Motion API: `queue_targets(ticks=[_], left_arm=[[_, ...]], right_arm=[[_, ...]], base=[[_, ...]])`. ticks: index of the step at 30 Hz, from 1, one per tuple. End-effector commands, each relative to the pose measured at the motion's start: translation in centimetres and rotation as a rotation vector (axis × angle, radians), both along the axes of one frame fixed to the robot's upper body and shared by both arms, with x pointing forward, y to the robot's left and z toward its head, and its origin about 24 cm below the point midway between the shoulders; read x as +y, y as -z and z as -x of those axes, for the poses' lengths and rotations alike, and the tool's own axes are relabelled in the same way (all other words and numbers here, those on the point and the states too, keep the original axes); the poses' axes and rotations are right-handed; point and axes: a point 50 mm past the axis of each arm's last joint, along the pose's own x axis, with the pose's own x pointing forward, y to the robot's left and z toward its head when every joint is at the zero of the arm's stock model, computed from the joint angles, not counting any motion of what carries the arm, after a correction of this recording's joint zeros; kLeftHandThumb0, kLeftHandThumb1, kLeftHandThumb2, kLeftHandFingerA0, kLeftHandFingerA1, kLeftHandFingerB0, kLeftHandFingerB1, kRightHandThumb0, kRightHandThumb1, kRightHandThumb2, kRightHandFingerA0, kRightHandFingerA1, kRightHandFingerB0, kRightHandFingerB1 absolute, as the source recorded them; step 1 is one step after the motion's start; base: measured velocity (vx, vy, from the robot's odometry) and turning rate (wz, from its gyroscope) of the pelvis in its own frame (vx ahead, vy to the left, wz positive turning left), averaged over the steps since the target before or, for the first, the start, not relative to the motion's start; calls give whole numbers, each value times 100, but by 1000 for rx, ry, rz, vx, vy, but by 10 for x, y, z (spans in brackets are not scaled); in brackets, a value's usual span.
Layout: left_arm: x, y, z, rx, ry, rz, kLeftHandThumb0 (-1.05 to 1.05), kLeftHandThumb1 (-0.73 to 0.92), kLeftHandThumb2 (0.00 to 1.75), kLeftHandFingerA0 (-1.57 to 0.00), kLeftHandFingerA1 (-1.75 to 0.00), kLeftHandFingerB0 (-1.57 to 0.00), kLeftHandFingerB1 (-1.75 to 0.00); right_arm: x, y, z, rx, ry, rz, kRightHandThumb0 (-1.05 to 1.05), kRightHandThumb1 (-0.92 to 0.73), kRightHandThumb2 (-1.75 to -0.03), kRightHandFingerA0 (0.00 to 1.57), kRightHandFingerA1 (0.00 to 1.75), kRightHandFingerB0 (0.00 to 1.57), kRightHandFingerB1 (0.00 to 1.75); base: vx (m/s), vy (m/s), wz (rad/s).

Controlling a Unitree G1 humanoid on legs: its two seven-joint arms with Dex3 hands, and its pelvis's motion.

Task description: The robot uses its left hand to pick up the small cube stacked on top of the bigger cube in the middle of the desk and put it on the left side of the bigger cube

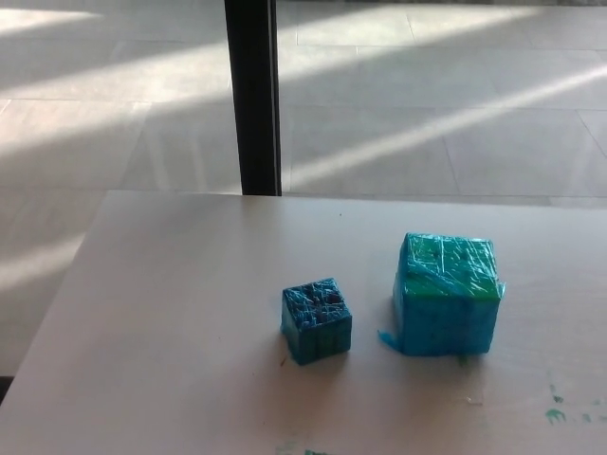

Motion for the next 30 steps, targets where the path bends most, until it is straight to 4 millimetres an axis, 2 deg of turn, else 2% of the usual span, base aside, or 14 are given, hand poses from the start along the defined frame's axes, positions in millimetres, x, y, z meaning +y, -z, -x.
queue_targets(ticks=[1,17,19,30], left_arm=[[6,-5,-1,0,-24,2,-41,-54,56,-127,-115,-137,-119],[4,-6,-12,-45,-55,35,-39,-54,55,-127,-114,-136,-117],[4,-8,-14,-15,-2,7,-42,-53,56,-126,-115,-136,-119],[3,-7,-14,-28,-12,4,-41,-53,56,-125,-114,-136,-118]], right_arm=[[-6,-6,-2,-11,5,24,-52,-61,-59,67,75,61,51],[-6,-10,-11,-32,3,27,-52,-61,-59,67,75,61,51],[-6,-10,-13,-36,5,26,-52,-61,-59,67,75,61,51],[-7,-10,-10,-33,8,26,-52,-61,-59,67,75,61,51]], base=[[0,0,0],[0,0,0],[0,0,0],[0,0,0]])
